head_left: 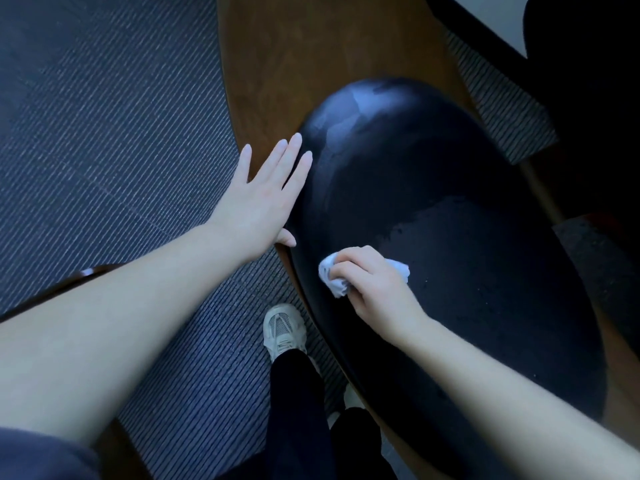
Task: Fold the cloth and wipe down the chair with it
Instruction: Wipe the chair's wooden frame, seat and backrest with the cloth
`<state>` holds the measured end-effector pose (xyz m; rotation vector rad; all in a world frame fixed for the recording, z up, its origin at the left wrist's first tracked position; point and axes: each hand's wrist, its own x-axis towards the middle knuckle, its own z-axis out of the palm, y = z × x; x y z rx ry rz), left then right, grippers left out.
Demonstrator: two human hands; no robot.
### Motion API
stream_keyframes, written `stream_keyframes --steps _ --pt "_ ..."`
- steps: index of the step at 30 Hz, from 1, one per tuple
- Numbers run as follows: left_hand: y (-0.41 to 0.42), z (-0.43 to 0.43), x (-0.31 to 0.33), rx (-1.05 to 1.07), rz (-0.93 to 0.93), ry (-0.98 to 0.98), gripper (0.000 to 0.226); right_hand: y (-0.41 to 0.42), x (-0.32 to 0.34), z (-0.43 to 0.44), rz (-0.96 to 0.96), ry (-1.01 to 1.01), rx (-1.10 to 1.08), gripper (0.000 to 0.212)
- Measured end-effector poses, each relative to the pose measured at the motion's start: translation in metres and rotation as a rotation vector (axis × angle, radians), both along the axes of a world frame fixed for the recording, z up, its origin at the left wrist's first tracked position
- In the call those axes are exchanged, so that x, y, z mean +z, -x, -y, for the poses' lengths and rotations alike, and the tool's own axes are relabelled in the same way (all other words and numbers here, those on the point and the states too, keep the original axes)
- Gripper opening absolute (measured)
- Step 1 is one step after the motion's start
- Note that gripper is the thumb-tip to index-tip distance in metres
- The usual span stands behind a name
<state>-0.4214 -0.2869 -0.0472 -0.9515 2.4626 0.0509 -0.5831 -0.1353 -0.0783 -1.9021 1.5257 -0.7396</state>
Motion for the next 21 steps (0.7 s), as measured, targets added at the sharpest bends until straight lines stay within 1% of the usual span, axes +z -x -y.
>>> stream_keyframes --steps 1,2,4,5,6,7,9,10,11,12,15,16,17,20,21 --pt "0.002 0.0 0.001 -0.014 0.018 0.004 0.125 0.011 -0.003 0.004 -0.016 0.004 -0.005 0.024" --pt "0.004 0.001 0.003 -0.03 0.031 0.004 0.126 0.024 -0.01 0.015 -0.049 0.004 -0.101 0.023" --pt "0.011 0.003 0.007 -0.047 0.038 -0.018 0.131 0.051 -0.022 0.046 -0.066 -0.051 -0.505 0.022" --pt "0.016 0.006 0.009 -0.052 0.043 -0.028 0.133 0.058 -0.023 0.055 -0.029 -0.09 -0.679 0.022" --pt "0.022 0.007 0.011 -0.064 0.053 -0.03 0.134 0.057 -0.022 0.055 0.012 -0.096 -0.743 0.023" --pt "0.031 0.009 0.012 -0.084 0.063 -0.027 0.135 0.05 -0.018 0.048 0.049 -0.075 -0.694 0.025" --pt "0.054 0.011 0.01 -0.129 0.083 -0.023 0.137 0.034 -0.009 0.019 0.086 -0.058 -0.439 0.029" --pt "0.065 0.012 0.009 -0.148 0.104 -0.025 0.138 0.034 -0.008 0.007 0.073 -0.081 -0.34 0.029" --pt "0.075 0.012 0.007 -0.159 0.135 -0.027 0.14 0.041 -0.011 0.004 0.03 -0.096 -0.318 0.028" --pt "0.083 0.011 0.005 -0.16 0.171 -0.031 0.142 0.053 -0.018 0.008 -0.011 -0.104 -0.387 0.025" --pt "0.096 0.006 0.0 -0.139 0.275 -0.018 0.147 0.081 -0.033 0.036 -0.008 -0.176 -0.857 0.018" --pt "0.099 0.004 0.0 -0.158 0.308 0.001 0.148 0.077 -0.033 0.039 0.003 -0.184 -0.922 0.017" --pt "0.103 0.003 0.0 -0.195 0.335 0.018 0.149 0.068 -0.029 0.037 0.01 -0.178 -0.891 0.018" --pt "0.119 0.004 -0.002 -0.277 0.395 0.021 0.152 0.058 -0.02 0.013 0.002 -0.169 -0.54 0.024" --pt "0.122 0.005 -0.003 -0.274 0.412 0.01 0.152 0.069 -0.02 0.012 -0.037 -0.18 -0.49 0.024"
